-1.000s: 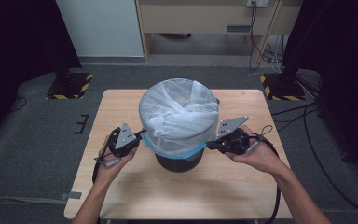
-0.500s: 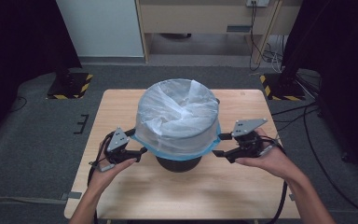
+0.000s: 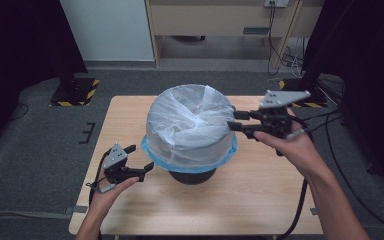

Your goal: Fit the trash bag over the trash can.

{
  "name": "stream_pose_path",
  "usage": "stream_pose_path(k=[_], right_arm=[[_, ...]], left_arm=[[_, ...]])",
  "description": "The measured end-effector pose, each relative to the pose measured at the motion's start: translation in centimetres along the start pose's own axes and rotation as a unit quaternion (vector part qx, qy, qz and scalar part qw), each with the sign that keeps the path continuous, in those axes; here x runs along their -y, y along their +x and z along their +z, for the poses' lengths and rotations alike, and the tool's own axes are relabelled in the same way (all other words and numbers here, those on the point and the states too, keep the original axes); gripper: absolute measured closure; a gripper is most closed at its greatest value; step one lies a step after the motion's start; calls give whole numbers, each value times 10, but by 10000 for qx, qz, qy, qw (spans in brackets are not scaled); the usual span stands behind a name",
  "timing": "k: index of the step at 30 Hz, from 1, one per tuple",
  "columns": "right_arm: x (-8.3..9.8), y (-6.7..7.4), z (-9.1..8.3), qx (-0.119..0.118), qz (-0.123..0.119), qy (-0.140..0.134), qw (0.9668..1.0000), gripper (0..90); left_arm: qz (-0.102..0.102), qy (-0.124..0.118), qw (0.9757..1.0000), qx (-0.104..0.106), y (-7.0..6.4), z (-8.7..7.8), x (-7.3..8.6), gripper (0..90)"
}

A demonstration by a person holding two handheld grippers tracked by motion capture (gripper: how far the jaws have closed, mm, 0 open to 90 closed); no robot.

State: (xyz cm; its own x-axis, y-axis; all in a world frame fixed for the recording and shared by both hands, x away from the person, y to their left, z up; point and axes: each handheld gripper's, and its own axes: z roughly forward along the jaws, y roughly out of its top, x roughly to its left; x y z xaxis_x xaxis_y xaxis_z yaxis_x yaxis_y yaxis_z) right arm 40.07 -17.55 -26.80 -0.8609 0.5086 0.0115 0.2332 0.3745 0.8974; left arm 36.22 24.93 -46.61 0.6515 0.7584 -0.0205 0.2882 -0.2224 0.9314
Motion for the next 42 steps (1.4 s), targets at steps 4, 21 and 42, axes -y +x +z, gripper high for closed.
stream_pose_path(k=[4,21,42], right_arm=[[-42,1,46,54,56,329,9994,580],[-51,0,189,230,114,2549,9666,553],[-36,-63,49,1558,1015,-51,9826,162]], left_arm=[[18,142,9998,-146,3,-1,2,57],[23,379,9990,-218,8,-2,6,52],[-191,455,9978,-438,23,7,-2,33]])
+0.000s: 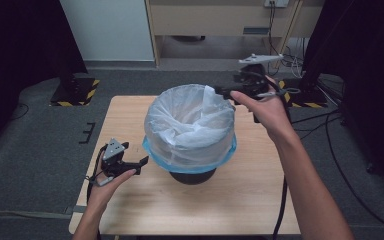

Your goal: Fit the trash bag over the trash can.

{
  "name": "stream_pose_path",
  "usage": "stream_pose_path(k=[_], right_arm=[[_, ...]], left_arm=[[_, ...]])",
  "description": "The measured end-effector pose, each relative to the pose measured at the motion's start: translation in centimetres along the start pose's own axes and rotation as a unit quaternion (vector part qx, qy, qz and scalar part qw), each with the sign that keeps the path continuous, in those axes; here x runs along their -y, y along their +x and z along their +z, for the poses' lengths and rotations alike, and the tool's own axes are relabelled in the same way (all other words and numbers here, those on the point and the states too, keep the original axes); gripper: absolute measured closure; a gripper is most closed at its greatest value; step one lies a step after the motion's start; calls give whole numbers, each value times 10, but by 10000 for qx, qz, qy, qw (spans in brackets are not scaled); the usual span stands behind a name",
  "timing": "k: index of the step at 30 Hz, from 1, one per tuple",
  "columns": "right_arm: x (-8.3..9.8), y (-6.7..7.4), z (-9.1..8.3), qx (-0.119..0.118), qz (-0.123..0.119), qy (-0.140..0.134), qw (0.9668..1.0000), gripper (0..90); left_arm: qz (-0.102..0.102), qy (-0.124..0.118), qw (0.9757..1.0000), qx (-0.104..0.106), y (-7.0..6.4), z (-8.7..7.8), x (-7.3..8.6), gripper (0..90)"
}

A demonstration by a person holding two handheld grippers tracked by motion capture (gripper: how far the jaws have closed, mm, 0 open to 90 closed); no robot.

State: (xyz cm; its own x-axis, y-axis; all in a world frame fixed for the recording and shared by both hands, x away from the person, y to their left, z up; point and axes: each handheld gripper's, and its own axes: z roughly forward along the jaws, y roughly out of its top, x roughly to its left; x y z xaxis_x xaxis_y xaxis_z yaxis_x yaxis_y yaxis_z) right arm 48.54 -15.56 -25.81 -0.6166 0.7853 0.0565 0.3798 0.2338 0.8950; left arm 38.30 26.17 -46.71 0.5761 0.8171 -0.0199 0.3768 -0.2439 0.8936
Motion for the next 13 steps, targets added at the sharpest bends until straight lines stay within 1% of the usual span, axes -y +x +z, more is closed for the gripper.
stream_pose_path(k=[1,2,3,4,5,6,7,8,9,10,11,12,13], right_arm=[[5,-7,-2,123,54,-36,9999,161],[16,-18,-5,303,140,-83,9994,154],[24,-27,-8,421,258,-121,9987,150],[34,-36,-9,553,363,-166,9977,151],[54,-52,-11,728,575,-140,9956,141],[54,-52,-11,728,575,-140,9956,141],[75,-67,-10,878,778,-34,9931,144],[75,-67,-10,878,778,-34,9931,144],[94,-79,-7,947,958,105,9908,141],[94,-79,-7,947,958,105,9908,141],[108,-87,-5,986,1091,188,9890,127],[108,-87,-5,986,1091,188,9890,127],[117,-92,-3,1001,1168,240,9878,120]], left_arm=[[3,16,10000,-25,1,1,0,33],[-14,36,10000,-33,2,3,1,33],[-64,44,10000,-46,3,4,1,33],[-40,71,9999,-70,5,6,2,33],[-66,98,9999,-86,7,7,2,33],[-108,98,9998,-96,8,9,3,33],[-137,106,9998,-112,10,10,4,32],[-183,106,9997,-126,11,12,5,32],[-228,134,9995,-149,14,14,6,30],[-228,134,9995,-149,14,14,6,30],[-259,168,9994,-154,16,17,7,29],[-259,168,9994,-154,16,17,7,27],[-279,185,9993,-156,17,18,8,27]])
